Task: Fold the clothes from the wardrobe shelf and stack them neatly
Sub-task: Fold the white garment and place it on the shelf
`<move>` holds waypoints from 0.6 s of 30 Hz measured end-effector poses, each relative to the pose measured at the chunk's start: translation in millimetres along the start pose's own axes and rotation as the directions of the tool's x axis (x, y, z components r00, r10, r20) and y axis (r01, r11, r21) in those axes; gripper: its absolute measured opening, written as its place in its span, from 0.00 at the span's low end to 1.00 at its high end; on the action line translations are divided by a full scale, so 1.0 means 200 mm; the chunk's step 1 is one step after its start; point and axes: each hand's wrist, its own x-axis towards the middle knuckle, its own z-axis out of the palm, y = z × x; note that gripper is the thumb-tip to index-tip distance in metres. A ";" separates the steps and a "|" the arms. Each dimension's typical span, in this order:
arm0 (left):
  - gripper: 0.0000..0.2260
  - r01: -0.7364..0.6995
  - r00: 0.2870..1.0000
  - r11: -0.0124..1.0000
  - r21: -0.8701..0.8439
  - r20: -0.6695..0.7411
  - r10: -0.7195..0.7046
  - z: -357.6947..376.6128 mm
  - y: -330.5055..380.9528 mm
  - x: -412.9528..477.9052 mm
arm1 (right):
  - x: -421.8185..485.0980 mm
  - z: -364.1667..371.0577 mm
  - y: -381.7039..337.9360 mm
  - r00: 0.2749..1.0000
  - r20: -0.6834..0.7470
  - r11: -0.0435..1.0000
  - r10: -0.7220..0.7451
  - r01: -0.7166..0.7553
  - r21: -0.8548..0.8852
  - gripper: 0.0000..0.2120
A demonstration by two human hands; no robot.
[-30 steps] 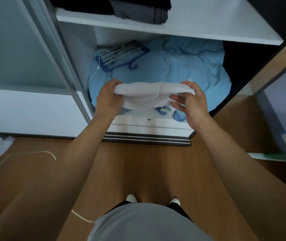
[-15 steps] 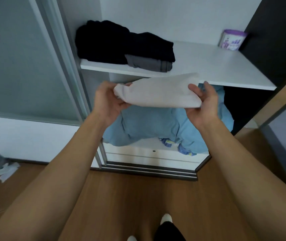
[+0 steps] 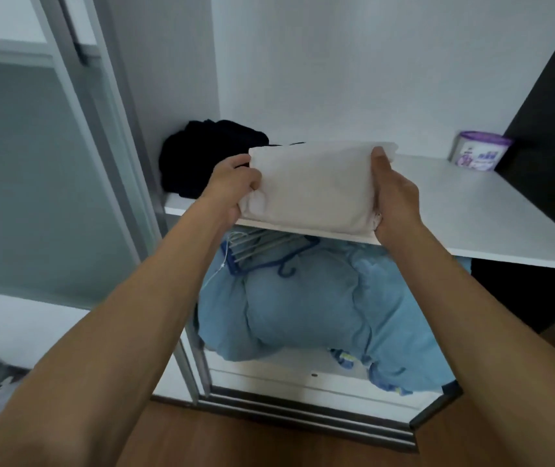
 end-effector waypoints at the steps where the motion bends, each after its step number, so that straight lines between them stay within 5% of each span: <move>1: 0.14 0.020 1.000 0.999 -0.041 0.019 -0.020 0.03 0.04 0.07 | 0.07 0.03 -0.02 0.999 0.020 1.000 -0.028 0.028 0.004 0.23; 3: 0.02 0.055 0.996 0.995 -0.088 0.070 -0.049 0.10 0.10 0.20 | 0.21 0.09 -0.07 0.994 0.045 0.995 -0.100 0.099 0.021 0.14; 7: 0.17 -0.124 0.991 0.992 0.027 -0.040 0.126 0.24 0.20 0.52 | 0.54 0.20 -0.12 0.983 0.007 0.982 -0.184 0.184 0.039 0.10; 12: 0.08 -0.148 0.966 0.931 0.333 -0.154 0.209 0.31 0.07 0.82 | 0.91 0.22 0.04 0.995 -0.032 0.975 -0.095 0.086 -0.204 0.12; 15: 0.11 -0.045 0.984 0.647 0.761 -0.076 0.158 0.27 -0.04 0.89 | 1.03 0.16 0.17 0.997 -0.026 0.922 0.074 -0.078 -0.378 0.09; 18: 0.16 -0.269 0.895 0.321 0.908 0.112 0.432 0.31 0.01 0.94 | 1.08 0.18 0.15 0.992 -0.063 0.838 -0.110 0.059 -0.542 0.17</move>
